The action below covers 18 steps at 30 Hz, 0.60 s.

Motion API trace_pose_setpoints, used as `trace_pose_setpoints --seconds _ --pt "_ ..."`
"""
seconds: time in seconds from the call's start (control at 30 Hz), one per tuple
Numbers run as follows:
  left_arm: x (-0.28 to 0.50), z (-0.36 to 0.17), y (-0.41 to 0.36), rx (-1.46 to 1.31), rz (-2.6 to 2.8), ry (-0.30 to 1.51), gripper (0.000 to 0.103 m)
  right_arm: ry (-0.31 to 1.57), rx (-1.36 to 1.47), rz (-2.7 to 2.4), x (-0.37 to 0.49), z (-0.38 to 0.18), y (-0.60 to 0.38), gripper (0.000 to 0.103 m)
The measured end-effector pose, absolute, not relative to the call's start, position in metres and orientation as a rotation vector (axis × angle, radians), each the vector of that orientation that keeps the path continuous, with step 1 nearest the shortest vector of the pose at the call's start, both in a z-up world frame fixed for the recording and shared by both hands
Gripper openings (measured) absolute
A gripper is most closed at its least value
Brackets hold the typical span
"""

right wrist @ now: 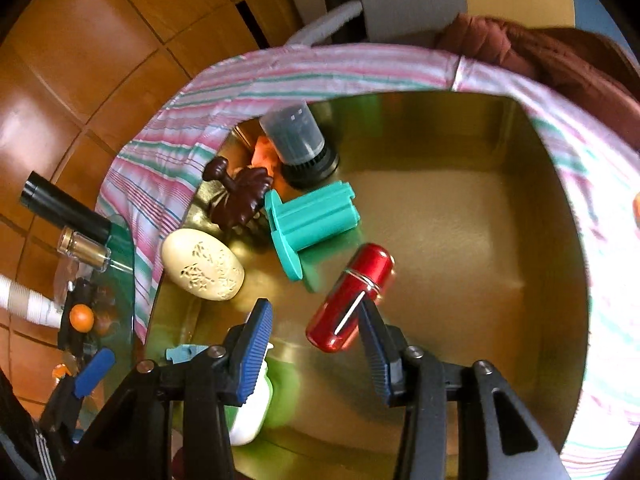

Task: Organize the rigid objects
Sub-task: 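Carry the red cylinder into the gold tray and open the right gripper, then move both open tools back toward the yellow piece and red puzzle piece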

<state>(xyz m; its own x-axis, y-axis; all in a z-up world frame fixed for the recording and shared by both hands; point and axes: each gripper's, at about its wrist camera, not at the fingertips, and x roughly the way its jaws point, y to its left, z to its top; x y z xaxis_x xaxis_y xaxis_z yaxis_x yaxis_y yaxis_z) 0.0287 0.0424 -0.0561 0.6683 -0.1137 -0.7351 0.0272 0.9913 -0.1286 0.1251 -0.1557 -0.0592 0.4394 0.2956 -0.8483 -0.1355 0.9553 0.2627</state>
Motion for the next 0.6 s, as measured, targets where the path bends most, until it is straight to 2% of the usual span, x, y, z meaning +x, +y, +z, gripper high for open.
trace_pose_setpoints --seconds 0.37,0.6 --pt "0.021 -0.049 0.029 -0.075 -0.107 0.816 0.072 0.954 0.114 0.257 0.09 -0.035 -0.181 0.045" --pt "0.018 -0.045 0.024 -0.054 -0.113 0.806 0.072 0.972 0.21 0.282 0.089 -0.038 -0.194 0.045"
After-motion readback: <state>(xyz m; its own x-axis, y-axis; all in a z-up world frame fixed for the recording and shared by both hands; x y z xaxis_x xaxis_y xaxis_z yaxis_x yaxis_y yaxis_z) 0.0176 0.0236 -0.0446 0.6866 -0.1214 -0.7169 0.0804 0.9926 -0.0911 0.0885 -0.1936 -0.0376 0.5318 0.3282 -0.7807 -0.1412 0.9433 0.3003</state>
